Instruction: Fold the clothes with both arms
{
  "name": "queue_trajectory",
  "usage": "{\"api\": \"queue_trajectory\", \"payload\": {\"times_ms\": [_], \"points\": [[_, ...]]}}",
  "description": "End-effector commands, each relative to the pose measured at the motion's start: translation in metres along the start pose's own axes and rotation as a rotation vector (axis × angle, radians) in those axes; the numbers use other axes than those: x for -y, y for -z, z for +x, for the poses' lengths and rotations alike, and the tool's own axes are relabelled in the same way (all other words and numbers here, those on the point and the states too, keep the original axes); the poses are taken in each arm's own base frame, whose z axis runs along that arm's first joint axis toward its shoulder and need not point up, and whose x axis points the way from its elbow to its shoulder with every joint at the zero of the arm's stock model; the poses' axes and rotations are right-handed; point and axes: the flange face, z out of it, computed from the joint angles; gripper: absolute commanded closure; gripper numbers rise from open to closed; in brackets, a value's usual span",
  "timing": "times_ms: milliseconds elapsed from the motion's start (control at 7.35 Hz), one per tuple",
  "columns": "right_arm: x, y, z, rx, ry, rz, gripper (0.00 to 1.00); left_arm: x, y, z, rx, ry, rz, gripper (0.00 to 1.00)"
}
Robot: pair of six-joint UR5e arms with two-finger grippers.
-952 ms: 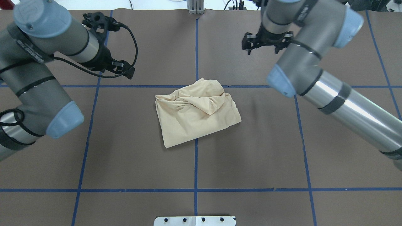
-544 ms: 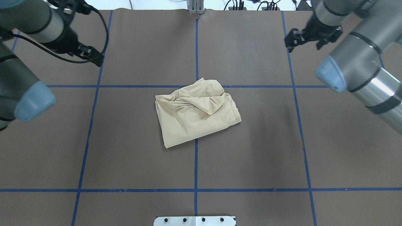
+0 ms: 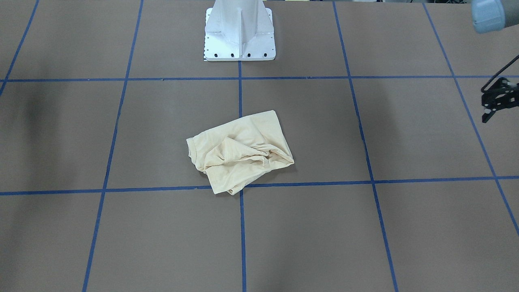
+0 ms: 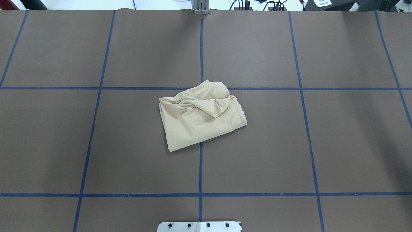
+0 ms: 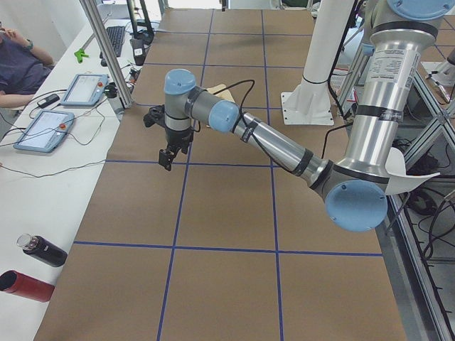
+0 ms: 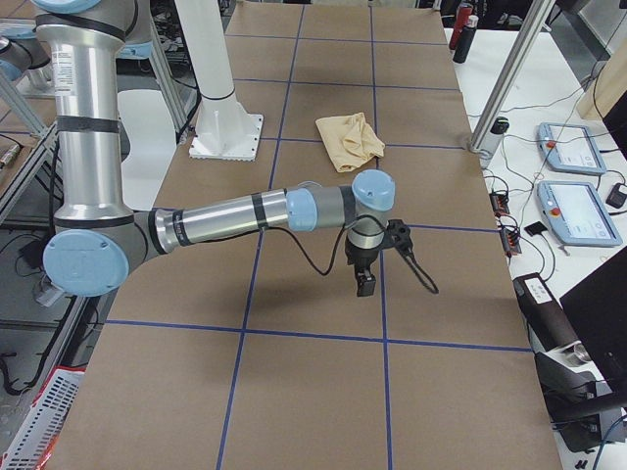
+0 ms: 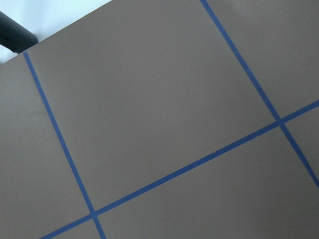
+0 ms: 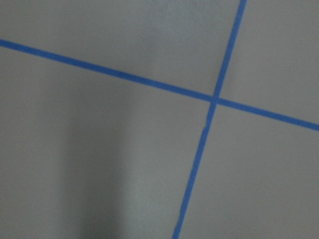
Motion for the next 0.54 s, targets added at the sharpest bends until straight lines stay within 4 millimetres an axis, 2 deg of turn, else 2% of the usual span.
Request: {"api": "queue_trajectory", "payload": {"times_ms": [0,272,408], "points": [[-0.067,-0.003,0.049,0.019,-0.059,-0.004,0.0,-0.056,-0.036,-0.053,0.009,0.106,-0.091,0.0],[-0.057,0.013,0.037,0.014,-0.15,0.029,0.0,-0.061,-0.041,-0.056,-0.025,0.127,-0.098,0.0],[-0.054,0.026,0.027,0.004,-0.135,0.053,0.0,-0.086,-0.052,-0.057,-0.108,0.16,-0.121,0.0]]}}
